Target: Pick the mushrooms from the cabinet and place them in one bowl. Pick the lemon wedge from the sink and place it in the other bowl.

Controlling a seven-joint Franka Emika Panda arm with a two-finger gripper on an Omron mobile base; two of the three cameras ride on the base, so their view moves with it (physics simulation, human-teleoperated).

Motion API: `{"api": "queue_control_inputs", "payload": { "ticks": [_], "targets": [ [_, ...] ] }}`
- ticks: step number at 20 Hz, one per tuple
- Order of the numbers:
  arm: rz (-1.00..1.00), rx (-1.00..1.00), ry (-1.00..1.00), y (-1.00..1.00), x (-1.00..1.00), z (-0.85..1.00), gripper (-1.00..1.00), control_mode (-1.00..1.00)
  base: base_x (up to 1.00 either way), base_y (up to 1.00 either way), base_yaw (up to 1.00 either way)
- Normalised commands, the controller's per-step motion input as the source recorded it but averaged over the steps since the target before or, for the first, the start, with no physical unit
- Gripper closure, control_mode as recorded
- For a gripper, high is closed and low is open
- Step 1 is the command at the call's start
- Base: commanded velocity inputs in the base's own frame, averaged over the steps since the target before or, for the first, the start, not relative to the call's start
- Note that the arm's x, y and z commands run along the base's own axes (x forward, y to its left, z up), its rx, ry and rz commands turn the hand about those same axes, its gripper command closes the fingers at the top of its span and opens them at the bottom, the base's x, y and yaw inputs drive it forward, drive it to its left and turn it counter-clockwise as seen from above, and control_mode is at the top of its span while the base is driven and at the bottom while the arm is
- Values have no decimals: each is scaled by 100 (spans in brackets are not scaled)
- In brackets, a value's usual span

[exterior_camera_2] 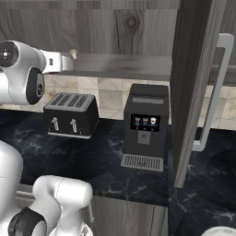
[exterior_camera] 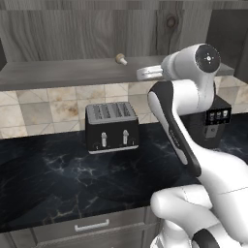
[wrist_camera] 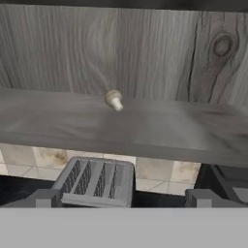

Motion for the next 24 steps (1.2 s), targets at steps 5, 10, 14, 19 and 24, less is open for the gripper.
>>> {"api": "queue_control_inputs", "payload": {
  "ticks": [5, 10, 14, 19, 24],
  "targets": [
    [-2, 0, 7, 6, 33, 0, -100, -100, 0, 0, 0],
    [-1, -1, 11, 19, 38, 0, -100, -100, 0, 0, 0],
    [0, 0, 6, 7, 38, -1, -100, -100, 0, 0, 0],
    [0, 0, 2, 0, 33, 0, -100, -100, 0, 0, 0],
    [0, 0, -3, 0, 27, -10, -100, -100, 0, 0, 0]
  ]
}}
